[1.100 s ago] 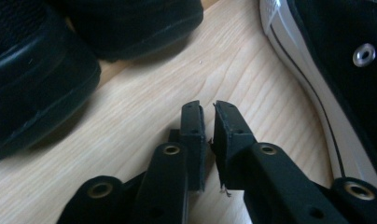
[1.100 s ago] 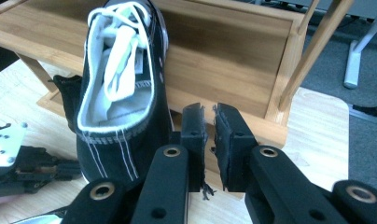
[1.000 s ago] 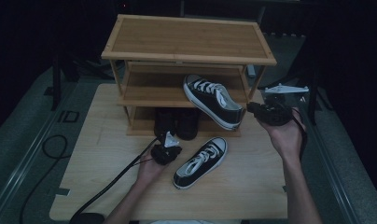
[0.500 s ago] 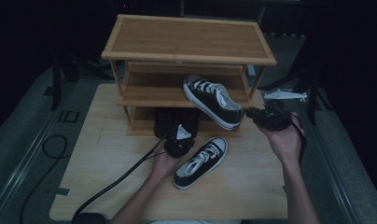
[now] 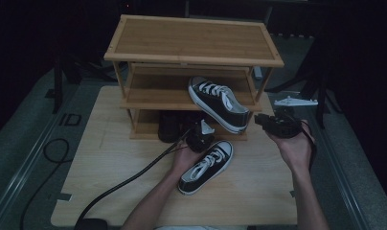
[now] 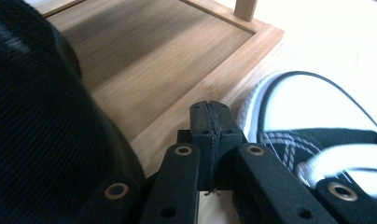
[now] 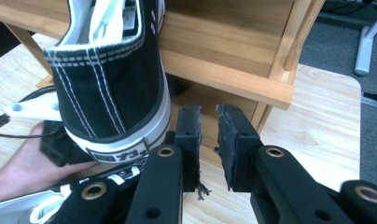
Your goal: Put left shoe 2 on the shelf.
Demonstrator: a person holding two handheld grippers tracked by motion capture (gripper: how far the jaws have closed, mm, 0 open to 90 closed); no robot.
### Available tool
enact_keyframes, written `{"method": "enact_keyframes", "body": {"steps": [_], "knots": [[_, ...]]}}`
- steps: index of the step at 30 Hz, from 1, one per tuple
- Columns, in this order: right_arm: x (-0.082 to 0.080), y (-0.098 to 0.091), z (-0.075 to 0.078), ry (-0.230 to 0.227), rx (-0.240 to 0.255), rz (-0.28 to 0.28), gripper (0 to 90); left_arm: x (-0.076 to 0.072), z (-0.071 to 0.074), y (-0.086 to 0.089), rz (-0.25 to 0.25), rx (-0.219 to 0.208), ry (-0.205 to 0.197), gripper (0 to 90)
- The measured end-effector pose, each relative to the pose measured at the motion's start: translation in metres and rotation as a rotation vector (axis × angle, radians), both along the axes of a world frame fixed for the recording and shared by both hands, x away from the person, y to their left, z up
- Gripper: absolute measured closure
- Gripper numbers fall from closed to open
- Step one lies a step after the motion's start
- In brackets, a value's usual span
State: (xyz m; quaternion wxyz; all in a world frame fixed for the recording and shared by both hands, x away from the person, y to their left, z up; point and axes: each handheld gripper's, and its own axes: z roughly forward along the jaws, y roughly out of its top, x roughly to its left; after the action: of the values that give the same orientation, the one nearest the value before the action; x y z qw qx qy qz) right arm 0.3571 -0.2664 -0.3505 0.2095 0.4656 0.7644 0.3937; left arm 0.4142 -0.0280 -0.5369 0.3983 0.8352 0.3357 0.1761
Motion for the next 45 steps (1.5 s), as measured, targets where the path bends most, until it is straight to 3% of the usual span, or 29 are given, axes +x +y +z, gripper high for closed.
{"method": "enact_keyframes", "body": {"steps": [5,8,23,34,40,45], "knots": [[-0.003,0.000,-0.005,0.004,0.004,0.010,78.2,0.009,-0.001,-0.011,0.015,0.033,-0.022,89.9],[-0.006,0.001,-0.007,0.003,0.002,0.021,78.2,0.014,-0.004,-0.010,0.042,0.022,-0.018,89.9],[-0.030,0.012,-0.015,-0.058,0.011,0.102,79.3,0.016,-0.017,-0.017,0.027,0.058,-0.037,90.0],[-0.031,0.017,-0.019,-0.062,0.006,0.128,80.5,0.016,-0.017,-0.020,0.056,0.077,-0.051,90.0],[-0.030,0.017,-0.019,-0.061,0.007,0.126,80.6,0.016,-0.018,-0.023,0.109,0.045,-0.038,90.0],[-0.031,0.017,-0.020,-0.063,0.007,0.133,80.6,0.016,-0.018,-0.026,0.112,0.035,-0.031,90.0]]}}
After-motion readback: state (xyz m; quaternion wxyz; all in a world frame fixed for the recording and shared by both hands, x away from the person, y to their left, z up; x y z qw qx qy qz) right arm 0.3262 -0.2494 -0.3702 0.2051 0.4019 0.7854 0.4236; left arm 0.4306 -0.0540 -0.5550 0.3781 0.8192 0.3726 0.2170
